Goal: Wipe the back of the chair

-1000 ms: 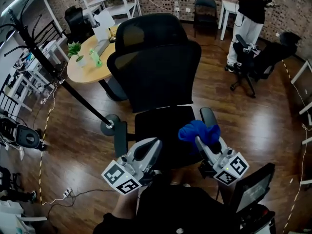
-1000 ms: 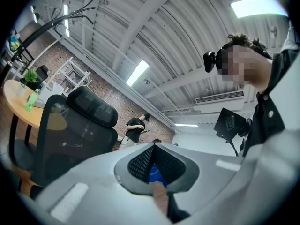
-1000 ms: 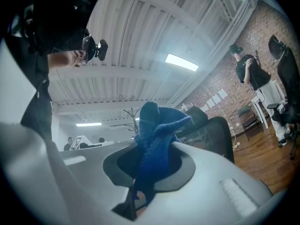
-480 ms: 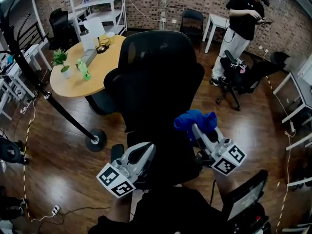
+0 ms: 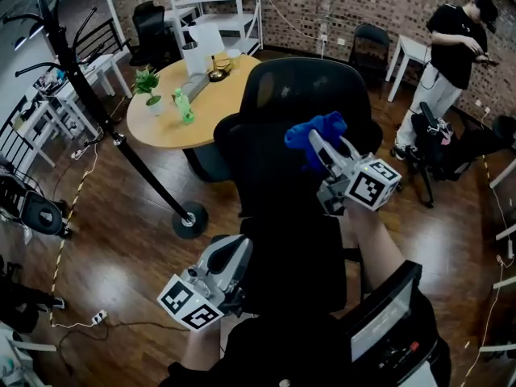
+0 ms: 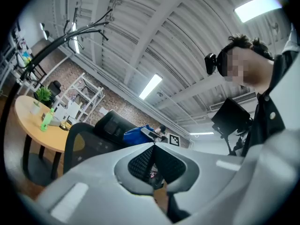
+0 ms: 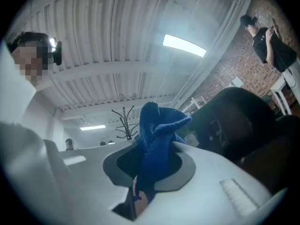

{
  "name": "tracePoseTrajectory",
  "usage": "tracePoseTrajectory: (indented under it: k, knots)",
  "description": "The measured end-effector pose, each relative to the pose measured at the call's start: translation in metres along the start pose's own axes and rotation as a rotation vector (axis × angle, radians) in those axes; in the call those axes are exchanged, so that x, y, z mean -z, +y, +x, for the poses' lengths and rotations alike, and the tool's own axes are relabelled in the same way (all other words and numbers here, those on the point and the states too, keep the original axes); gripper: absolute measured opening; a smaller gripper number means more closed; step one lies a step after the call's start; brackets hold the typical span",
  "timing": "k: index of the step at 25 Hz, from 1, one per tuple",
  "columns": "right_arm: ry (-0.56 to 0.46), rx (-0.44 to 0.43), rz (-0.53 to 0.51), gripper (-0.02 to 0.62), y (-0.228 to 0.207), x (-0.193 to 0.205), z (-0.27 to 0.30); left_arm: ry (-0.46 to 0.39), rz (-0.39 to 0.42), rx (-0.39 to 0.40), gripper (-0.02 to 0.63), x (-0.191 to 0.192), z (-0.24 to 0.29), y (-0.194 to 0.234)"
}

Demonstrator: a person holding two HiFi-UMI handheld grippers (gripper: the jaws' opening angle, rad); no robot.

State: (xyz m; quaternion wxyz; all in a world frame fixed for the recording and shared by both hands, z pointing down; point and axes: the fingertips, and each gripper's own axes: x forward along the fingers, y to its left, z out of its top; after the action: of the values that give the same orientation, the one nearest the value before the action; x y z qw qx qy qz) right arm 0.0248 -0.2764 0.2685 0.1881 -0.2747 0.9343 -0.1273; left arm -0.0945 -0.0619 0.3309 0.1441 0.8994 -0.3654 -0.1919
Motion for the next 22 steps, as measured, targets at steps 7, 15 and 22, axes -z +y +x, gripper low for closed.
tracePoseTrajectory:
  k: [7, 15, 22]
  knots:
    - [-0.115, -0.485, 0.083, 0.052, 0.102, -0.089, 0.1, -0.08, 0.053, -0.199, 0.003, -0.017, -0.048, 0.012]
    - [0.104, 0.096, 0.043, 0.052, -0.069, -0.018, 0.18, -0.152, 0.096, -0.336, 0.003, -0.039, -0.092, 0.032]
    - [0.059, 0.185, 0.124, 0.052, -0.112, -0.025, 0.141, -0.108, 0.088, -0.238, 0.003, -0.03, -0.054, 0.04]
